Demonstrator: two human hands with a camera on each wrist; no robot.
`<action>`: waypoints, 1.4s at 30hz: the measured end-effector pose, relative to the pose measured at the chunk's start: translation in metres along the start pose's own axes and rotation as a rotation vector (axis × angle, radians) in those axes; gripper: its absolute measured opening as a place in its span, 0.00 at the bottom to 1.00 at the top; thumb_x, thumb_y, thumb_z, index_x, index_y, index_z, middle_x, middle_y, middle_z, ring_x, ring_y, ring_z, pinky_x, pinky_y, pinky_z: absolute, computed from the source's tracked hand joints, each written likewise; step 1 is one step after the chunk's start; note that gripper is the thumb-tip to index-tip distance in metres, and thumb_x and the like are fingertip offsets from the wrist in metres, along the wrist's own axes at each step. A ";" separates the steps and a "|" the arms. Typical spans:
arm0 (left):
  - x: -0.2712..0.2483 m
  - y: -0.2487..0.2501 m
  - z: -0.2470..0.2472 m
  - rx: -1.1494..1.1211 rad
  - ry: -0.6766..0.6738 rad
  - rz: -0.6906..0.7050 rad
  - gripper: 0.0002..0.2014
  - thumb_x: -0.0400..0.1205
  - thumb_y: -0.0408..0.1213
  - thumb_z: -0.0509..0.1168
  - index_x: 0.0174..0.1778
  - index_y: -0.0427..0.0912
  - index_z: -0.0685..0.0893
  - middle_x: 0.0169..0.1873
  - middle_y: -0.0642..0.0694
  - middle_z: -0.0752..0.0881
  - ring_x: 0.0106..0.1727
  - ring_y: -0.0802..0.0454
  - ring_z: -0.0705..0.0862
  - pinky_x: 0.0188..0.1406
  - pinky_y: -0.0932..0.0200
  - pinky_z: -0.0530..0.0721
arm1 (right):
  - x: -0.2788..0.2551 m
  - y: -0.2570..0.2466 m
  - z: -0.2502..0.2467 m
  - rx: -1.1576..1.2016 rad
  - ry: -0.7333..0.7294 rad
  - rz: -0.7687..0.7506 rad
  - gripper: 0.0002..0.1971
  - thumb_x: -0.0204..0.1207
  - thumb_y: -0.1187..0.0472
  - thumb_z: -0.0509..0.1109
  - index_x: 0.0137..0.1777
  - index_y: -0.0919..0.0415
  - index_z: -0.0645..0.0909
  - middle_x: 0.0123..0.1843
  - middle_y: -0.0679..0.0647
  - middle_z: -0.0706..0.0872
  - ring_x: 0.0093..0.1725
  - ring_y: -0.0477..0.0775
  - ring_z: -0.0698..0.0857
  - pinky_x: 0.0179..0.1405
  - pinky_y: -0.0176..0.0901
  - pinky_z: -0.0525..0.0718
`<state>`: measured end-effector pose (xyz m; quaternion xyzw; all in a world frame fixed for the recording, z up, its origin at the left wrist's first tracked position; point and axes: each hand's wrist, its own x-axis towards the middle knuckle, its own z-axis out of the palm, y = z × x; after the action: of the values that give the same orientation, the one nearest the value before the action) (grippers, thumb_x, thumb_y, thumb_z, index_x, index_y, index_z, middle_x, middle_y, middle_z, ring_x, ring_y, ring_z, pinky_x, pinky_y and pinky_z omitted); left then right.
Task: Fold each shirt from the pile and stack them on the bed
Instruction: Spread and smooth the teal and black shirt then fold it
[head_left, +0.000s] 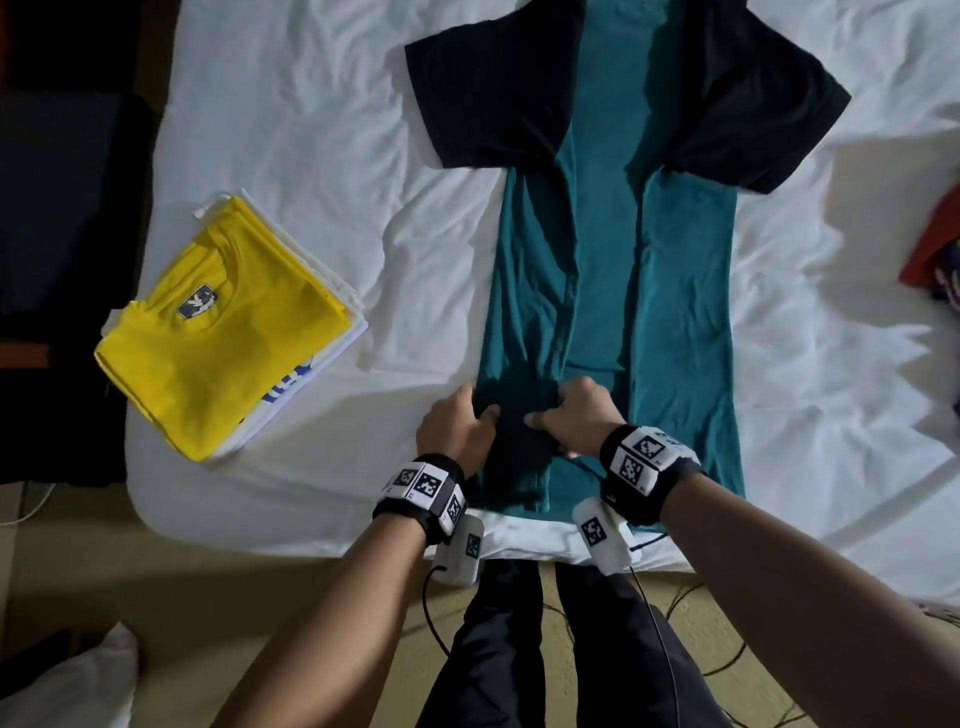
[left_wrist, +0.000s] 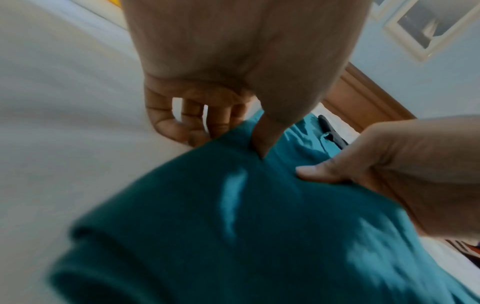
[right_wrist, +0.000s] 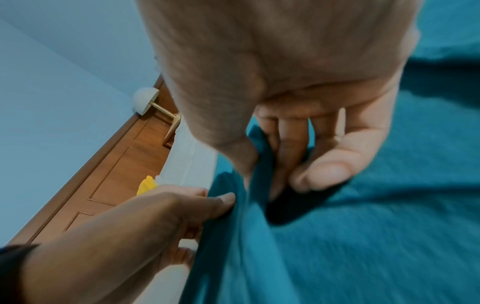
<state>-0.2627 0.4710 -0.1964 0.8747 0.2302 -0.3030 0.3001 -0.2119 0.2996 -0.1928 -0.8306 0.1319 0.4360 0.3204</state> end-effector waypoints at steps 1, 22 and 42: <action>0.002 -0.002 0.001 0.004 0.000 0.014 0.13 0.84 0.53 0.67 0.51 0.46 0.79 0.53 0.37 0.89 0.56 0.32 0.85 0.50 0.46 0.81 | -0.001 0.006 0.004 0.022 0.053 -0.019 0.12 0.72 0.52 0.81 0.39 0.58 0.84 0.41 0.61 0.91 0.37 0.60 0.91 0.33 0.46 0.89; 0.027 -0.011 0.029 0.553 0.313 0.635 0.33 0.86 0.45 0.60 0.87 0.38 0.66 0.88 0.35 0.63 0.86 0.34 0.66 0.78 0.28 0.70 | 0.026 0.023 0.014 -0.719 0.326 -0.558 0.36 0.86 0.45 0.49 0.90 0.63 0.54 0.92 0.58 0.49 0.91 0.61 0.47 0.87 0.67 0.55; 0.146 0.088 -0.040 0.046 0.246 0.098 0.12 0.91 0.45 0.58 0.61 0.40 0.80 0.56 0.36 0.89 0.61 0.32 0.84 0.61 0.41 0.76 | 0.111 -0.057 -0.074 -0.087 0.564 -0.031 0.08 0.87 0.53 0.63 0.57 0.56 0.79 0.58 0.56 0.87 0.63 0.62 0.81 0.67 0.58 0.61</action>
<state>-0.0917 0.4667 -0.2343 0.9221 0.2154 -0.1834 0.2639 -0.0715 0.3018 -0.2278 -0.9339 0.1845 0.1880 0.2418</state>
